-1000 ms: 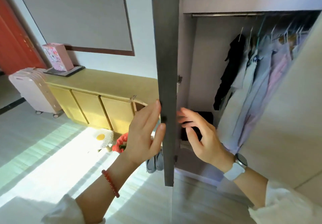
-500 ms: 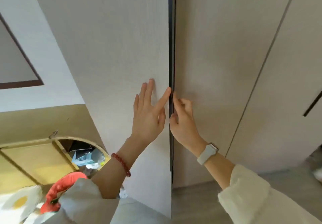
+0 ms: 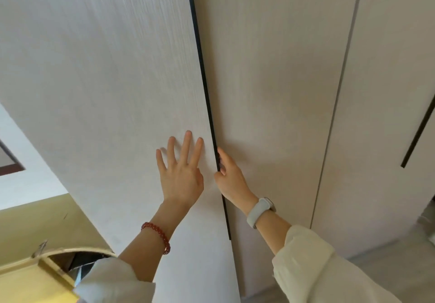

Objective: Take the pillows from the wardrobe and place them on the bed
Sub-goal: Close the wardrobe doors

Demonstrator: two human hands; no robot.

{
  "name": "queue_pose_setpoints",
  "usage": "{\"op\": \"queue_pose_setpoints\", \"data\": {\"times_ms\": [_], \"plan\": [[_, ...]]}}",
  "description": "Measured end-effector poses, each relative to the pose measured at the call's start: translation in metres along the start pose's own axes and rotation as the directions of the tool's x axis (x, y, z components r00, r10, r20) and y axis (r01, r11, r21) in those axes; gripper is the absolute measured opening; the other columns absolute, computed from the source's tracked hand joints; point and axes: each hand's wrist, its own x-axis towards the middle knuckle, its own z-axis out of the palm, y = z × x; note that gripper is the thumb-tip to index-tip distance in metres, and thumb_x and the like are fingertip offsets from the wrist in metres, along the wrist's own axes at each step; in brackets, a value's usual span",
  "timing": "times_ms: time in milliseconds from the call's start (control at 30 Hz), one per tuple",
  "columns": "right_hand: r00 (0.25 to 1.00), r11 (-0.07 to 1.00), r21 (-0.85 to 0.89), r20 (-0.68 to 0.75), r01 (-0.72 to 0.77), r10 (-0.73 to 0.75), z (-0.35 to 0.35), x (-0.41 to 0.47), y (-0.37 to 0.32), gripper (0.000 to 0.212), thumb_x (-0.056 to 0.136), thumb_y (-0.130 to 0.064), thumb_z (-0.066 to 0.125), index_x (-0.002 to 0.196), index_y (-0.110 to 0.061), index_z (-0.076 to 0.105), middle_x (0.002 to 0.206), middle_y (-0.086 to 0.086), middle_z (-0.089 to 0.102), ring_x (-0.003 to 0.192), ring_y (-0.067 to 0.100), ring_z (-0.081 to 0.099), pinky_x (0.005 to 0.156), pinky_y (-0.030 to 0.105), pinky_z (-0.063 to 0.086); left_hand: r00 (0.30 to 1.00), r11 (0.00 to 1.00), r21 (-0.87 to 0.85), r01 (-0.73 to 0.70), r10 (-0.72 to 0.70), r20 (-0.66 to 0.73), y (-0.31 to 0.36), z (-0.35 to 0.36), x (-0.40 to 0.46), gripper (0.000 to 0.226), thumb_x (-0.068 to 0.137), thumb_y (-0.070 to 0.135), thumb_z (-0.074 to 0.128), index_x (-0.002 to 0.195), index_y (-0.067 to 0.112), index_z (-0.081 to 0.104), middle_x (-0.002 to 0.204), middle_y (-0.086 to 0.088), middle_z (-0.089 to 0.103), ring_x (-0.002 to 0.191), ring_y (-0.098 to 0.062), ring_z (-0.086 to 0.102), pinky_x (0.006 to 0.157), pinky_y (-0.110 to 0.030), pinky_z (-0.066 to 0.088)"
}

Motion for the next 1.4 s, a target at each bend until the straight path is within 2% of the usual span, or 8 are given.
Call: {"op": "queue_pose_setpoints", "data": {"times_ms": [300,533,700,867,1000,1100,1233,1400], "plan": [[0.997,0.997,0.030,0.019,-0.075,0.074,0.002,0.043,0.002,0.064,0.087,0.006,0.033,0.143,-0.023,0.020,0.150,-0.001,0.029,0.137,0.015,0.027,0.107,0.023,0.025,0.999,0.999,0.041,0.012,-0.010,-0.041,-0.012,0.035,0.036,0.075,0.069,0.005,0.064,0.137,0.019,0.037,0.146,-0.011,0.038,0.131,-0.050,0.028,0.095,-0.073,0.028],[0.997,0.995,-0.093,-0.065,0.039,-0.045,0.005,0.047,0.001,0.064,0.086,0.011,0.032,0.142,-0.018,0.024,0.150,0.004,0.029,0.138,0.015,0.026,0.116,0.035,0.025,0.989,0.999,0.034,0.015,-0.010,-0.147,-0.017,0.055,0.044,0.071,0.070,0.003,0.058,0.136,0.020,0.038,0.144,-0.009,0.042,0.129,-0.049,0.031,0.093,-0.075,0.027],[0.982,0.836,-0.541,-0.086,0.093,-0.165,0.015,0.050,0.007,0.070,0.084,0.004,0.038,0.144,-0.010,0.006,0.151,0.013,0.012,0.139,0.030,0.009,0.116,0.036,0.017,0.985,0.999,0.040,-0.009,0.016,-0.170,-0.026,0.068,0.049,0.075,0.072,0.011,0.068,0.138,0.023,0.035,0.145,-0.006,0.041,0.132,-0.047,0.029,0.094,-0.075,0.024],[0.968,0.659,-0.752,-0.154,0.017,-0.200,0.023,0.053,0.014,0.072,0.084,-0.001,0.039,0.144,-0.012,0.001,0.154,0.014,0.002,0.142,0.036,-0.004,0.117,0.047,0.013,0.978,0.999,-0.029,-0.038,0.032,-0.204,-0.026,0.072,0.053,0.073,0.072,0.005,0.069,0.137,0.020,0.038,0.146,-0.009,0.039,0.133,-0.048,0.021,0.094,-0.077,0.018],[0.956,0.771,-0.630,-0.164,0.088,-0.243,0.010,0.036,0.018,0.064,0.085,0.002,0.039,0.143,-0.014,0.017,0.152,0.012,0.018,0.141,0.026,0.014,0.113,0.031,0.026,0.969,0.977,-0.200,-0.072,0.021,-0.244,-0.020,0.075,0.038,0.065,0.073,0.004,0.062,0.133,0.017,0.041,0.145,-0.015,0.039,0.135,-0.046,0.023,0.101,-0.070,0.018],[0.932,0.846,-0.529,-0.333,-0.063,-0.139,-0.014,-0.009,0.049,0.051,0.088,0.001,0.038,0.136,-0.015,0.033,0.145,0.008,0.032,0.135,0.019,0.028,0.104,0.021,0.029,0.968,0.878,-0.445,-0.174,0.069,-0.243,0.012,0.087,0.006,0.054,0.074,0.000,0.061,0.125,0.010,0.048,0.137,-0.021,0.046,0.129,-0.041,0.036,0.103,-0.059,0.029],[0.798,0.825,-0.395,-0.593,-0.404,0.108,-0.058,-0.117,0.105,0.039,0.086,0.007,0.039,0.120,-0.007,0.053,0.131,0.012,0.047,0.121,0.024,0.046,0.093,0.016,0.032,0.952,0.700,-0.684,-0.205,0.305,0.028,0.098,0.102,-0.047,0.046,0.077,-0.001,0.059,0.122,0.004,0.053,0.136,-0.022,0.046,0.130,-0.041,0.037,0.103,-0.059,0.031],[0.423,0.692,-0.094,-0.847,-0.716,0.323,-0.120,-0.292,0.131,0.036,0.082,0.012,0.040,0.111,0.000,0.058,0.119,0.020,0.055,0.111,0.032,0.054,0.089,0.015,0.031,0.725,0.475,-0.842,-0.256,0.670,0.158,0.244,0.093,-0.122,0.044,0.084,0.007,0.053,0.127,0.008,0.047,0.143,-0.016,0.038,0.134,-0.032,0.031,0.110,-0.050,0.024]]}}
